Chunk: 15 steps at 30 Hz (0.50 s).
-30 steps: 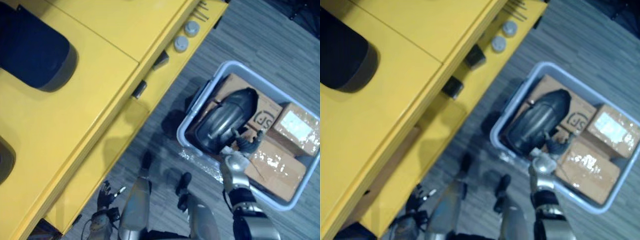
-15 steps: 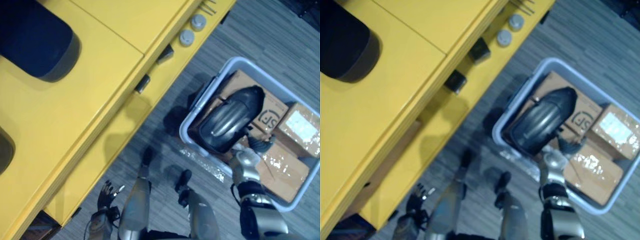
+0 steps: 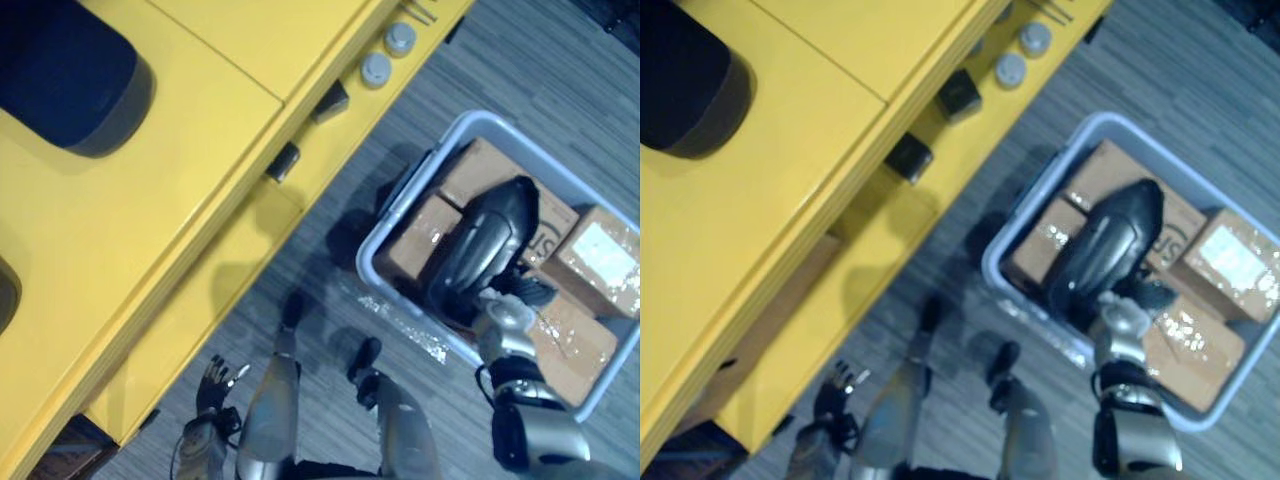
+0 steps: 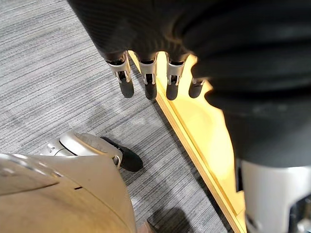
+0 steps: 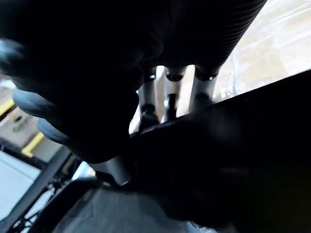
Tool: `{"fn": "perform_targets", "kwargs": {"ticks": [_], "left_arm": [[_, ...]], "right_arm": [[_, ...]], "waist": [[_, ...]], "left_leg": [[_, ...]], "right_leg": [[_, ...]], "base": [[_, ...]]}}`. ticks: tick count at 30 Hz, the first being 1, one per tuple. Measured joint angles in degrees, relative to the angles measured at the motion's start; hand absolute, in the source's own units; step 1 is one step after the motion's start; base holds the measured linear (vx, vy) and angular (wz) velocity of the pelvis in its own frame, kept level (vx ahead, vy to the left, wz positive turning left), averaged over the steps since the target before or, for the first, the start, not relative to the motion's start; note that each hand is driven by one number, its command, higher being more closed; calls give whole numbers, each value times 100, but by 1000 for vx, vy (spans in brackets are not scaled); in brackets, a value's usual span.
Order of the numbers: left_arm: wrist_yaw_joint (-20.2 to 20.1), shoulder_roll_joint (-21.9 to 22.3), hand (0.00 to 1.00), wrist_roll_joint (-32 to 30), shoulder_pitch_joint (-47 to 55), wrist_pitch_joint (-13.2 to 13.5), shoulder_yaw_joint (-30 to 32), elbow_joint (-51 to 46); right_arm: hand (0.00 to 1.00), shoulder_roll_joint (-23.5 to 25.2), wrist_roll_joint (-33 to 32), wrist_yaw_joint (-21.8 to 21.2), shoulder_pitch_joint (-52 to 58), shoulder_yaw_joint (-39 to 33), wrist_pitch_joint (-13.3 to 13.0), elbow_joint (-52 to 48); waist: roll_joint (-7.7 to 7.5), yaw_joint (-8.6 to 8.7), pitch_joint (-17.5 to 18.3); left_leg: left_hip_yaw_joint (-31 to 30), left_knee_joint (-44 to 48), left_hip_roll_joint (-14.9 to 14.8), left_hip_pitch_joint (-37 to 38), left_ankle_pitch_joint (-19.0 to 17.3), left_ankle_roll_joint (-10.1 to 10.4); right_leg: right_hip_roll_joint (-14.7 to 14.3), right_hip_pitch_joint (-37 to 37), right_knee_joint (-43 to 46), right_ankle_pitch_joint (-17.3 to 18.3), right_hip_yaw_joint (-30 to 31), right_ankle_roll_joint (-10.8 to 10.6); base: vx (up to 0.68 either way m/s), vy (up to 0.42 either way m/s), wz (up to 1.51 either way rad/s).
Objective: Walk over and take plastic housings, then place them on the shelf
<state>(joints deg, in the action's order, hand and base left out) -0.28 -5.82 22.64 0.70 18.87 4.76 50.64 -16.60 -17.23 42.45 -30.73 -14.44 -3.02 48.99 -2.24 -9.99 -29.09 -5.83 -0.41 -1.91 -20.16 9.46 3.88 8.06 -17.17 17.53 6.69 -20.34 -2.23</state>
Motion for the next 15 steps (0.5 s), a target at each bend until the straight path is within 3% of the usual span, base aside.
{"fn": "perform_targets", "kwargs": {"ticks": [4,11,15], "left_arm": [[4,-46,0,0,-6,19,-96,1],[-6,-52,0,-5,-7,302,-129,-160],[-361,-73,0,-52,20,326,-622,-1153]], "right_arm": [[100,-33,153,-2,-45,8,155,1],[100,-57,603,12,-50,26,310,4],[100,-104,744,-8,127,25,406,-199]], "waist": [[5,3,-3],[11,13,-5],[74,49,-35]], "left_leg": [[-11,0,0,6,9,13],[-21,-8,-11,39,34,45],[-7,-208,4,383,87,7]], "right_leg": [[1,-23,78,50,0,14],[-6,-19,130,69,-6,27],[39,247,119,102,-15,-8]], "base": [[0,0,0],[-1,-1,1],[1,0,3]]}}
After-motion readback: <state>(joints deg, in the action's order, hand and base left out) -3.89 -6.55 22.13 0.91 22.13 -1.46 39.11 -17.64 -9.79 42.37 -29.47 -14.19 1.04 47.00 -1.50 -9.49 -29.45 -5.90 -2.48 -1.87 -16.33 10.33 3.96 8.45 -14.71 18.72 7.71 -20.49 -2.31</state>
